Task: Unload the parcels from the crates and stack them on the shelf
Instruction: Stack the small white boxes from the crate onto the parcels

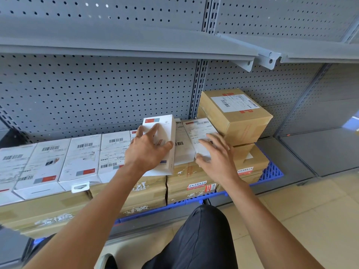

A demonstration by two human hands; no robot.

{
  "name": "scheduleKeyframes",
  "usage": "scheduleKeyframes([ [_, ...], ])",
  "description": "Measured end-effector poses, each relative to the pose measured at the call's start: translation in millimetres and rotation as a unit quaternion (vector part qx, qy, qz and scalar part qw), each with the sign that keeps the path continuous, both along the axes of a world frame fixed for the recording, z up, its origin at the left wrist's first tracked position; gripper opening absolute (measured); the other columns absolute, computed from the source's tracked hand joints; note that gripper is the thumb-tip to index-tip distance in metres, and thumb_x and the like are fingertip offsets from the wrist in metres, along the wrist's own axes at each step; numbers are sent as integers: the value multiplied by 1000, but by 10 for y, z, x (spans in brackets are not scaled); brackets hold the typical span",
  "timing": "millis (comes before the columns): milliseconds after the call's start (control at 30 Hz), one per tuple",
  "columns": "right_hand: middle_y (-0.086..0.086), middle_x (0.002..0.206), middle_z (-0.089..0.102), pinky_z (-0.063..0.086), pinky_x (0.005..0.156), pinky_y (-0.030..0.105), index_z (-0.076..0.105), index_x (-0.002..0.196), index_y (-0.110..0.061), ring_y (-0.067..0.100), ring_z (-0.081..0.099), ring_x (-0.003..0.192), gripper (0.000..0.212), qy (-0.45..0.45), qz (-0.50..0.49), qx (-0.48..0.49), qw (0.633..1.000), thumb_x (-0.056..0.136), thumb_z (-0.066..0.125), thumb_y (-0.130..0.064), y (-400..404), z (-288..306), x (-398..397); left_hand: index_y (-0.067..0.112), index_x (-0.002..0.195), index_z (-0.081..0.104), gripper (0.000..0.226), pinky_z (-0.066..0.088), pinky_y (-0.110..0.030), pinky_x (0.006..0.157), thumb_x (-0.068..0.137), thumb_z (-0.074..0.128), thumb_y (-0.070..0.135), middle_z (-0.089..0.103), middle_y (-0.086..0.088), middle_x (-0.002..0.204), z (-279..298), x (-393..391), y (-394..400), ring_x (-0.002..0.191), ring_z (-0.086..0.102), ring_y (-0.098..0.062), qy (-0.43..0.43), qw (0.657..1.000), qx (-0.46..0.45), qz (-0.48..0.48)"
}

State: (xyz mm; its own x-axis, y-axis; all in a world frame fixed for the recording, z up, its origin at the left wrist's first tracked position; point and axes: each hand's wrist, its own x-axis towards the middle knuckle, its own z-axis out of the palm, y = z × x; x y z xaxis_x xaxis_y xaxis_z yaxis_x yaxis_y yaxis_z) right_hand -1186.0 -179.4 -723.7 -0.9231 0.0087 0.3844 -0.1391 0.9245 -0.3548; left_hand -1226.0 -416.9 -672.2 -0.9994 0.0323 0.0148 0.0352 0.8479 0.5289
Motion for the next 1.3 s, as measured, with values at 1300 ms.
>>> scheduleKeyframes([
  [1300, 10, 164, 19, 3, 123, 36, 33, 151, -15, 24, 7, 153, 76, -80, 70, 107, 989, 81, 62, -8, -110, 102, -234, 46, 148, 38, 70, 49, -48, 97, 85, 56, 70, 34, -4, 158, -68, -76, 4, 133, 48, -34, -1, 1000, 17, 11],
])
